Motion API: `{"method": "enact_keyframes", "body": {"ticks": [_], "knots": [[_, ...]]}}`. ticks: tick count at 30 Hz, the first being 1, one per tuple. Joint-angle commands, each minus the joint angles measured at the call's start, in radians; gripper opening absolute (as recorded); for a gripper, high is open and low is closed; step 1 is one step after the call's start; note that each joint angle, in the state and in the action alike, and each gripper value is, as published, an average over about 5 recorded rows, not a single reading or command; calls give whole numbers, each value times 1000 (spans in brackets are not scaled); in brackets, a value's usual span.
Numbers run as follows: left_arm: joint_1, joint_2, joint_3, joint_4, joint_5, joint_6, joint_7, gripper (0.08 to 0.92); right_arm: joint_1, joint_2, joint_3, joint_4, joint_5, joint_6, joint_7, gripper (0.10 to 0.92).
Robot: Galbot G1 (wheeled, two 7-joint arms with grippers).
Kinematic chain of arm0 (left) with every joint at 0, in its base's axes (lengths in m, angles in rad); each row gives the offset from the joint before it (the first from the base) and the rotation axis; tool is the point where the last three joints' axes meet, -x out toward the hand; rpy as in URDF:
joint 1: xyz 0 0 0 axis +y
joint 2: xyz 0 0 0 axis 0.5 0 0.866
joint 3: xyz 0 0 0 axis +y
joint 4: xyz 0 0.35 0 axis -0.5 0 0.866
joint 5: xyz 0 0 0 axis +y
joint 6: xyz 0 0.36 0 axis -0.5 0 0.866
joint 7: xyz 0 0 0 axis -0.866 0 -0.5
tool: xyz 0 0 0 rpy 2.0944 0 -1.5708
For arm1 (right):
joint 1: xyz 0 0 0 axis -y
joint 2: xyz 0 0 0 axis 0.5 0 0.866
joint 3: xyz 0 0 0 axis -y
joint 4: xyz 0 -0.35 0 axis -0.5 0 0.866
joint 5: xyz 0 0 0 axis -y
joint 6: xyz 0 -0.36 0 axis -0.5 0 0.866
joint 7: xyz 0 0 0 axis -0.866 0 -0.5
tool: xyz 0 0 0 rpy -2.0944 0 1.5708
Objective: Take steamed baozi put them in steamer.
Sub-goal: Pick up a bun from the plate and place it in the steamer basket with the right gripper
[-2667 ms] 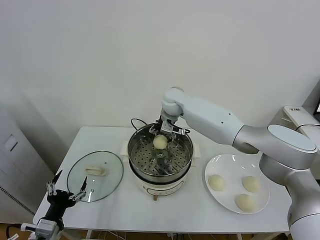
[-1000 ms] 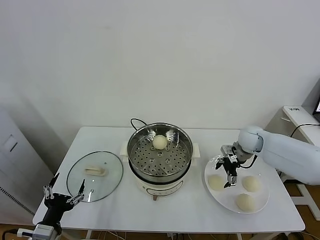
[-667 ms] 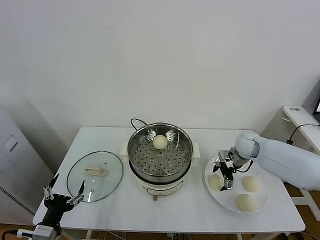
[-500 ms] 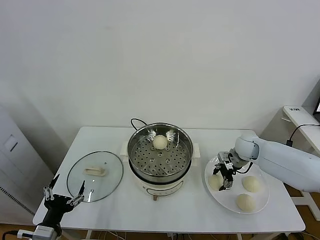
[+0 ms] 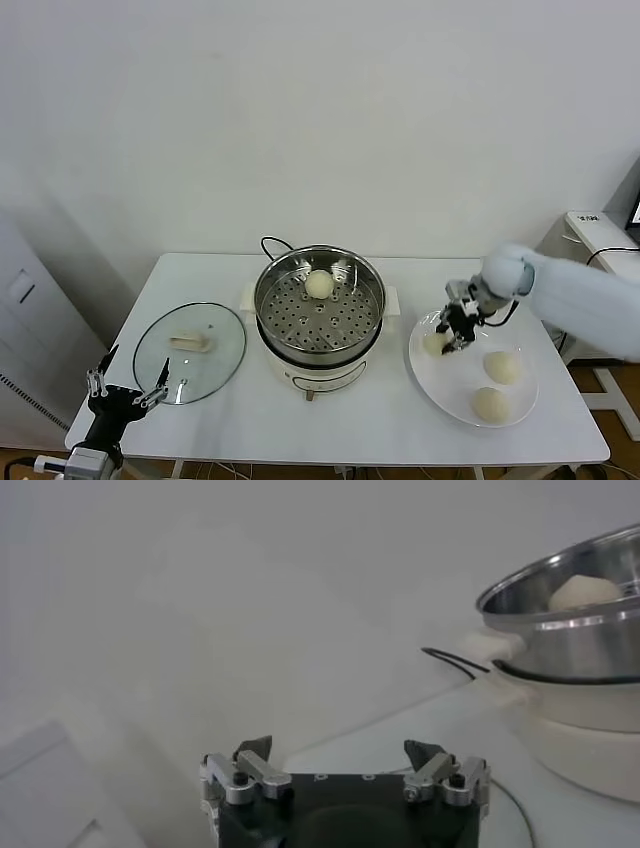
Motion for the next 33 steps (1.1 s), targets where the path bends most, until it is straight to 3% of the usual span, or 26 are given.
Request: {"method": "enact_keyframes", "body": {"ticks": [1,6,11,20,33], "knots": [[-17,7,6,-3,0,10,-1,823,568,94,-318,43,422,3,-102,391],[-31,11,11,-3,-1,18,-2,823,558,186,-277,127,526,-85,-50,390],[-35,7,10,9,-2,13,-2,823,345,306,-156,186,484,-207,103,390],[-33,-1,-2,3,-11,11,-5,823,38,541,-48,11,452,-344,319,408],[-36,-7,0,11,-9,10,-9,823,-90,644,20,-111,433,-377,455,450]]}}
